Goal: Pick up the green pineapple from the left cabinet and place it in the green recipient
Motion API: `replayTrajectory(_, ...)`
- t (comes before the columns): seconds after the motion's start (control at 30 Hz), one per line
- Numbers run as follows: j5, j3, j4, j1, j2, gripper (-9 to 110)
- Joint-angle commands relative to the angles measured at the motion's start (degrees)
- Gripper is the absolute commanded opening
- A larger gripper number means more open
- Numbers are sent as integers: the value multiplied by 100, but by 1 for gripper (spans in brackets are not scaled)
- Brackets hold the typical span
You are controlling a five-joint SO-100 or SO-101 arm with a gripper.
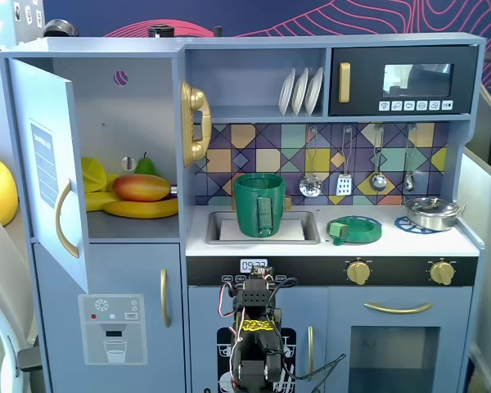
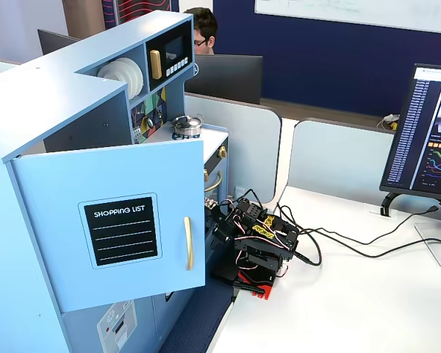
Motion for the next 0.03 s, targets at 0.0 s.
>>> replayTrajectory(0.0,176,475,554,-53,-26,4)
